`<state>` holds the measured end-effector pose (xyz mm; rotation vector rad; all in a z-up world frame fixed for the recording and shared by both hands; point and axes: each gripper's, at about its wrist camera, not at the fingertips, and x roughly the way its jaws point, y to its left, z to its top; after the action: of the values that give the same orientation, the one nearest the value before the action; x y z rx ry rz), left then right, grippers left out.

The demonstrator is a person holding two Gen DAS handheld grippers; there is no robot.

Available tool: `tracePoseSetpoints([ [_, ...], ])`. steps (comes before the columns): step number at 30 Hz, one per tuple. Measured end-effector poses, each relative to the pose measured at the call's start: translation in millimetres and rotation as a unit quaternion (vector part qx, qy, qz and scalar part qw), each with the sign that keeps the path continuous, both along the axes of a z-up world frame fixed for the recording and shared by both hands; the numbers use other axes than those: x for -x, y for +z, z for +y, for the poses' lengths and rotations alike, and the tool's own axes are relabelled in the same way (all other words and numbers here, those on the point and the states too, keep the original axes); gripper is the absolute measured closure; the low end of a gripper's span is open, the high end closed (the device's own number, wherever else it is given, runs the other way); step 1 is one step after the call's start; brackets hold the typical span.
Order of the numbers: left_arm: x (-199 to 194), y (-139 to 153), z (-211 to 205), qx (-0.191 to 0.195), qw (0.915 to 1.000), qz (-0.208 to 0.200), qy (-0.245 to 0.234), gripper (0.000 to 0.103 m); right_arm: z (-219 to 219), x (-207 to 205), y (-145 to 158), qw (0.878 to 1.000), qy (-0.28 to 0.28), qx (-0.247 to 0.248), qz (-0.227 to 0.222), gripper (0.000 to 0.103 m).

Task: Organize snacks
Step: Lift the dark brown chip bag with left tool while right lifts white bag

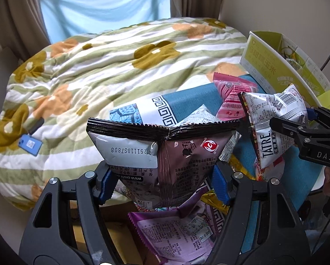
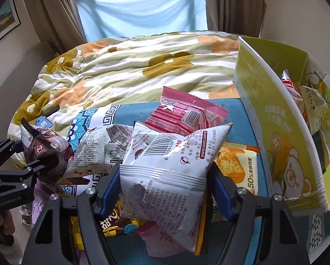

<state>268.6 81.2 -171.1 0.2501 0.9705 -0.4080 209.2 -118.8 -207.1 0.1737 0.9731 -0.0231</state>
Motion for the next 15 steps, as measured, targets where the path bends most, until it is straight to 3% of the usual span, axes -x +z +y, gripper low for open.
tracePoseSetpoints([
  [8, 19, 58, -12, 0.014, 0.9989, -0.041, 0.017, 0.035, -6, 23, 37, 0.999, 0.004, -0.005, -0.034, 0.034],
  [15, 34, 115, -58, 0.047, 0.9957, -0.074, 0.029, 0.034, -38, 47, 84, 0.997, 0.004, -0.016, -0.072, 0.034],
])
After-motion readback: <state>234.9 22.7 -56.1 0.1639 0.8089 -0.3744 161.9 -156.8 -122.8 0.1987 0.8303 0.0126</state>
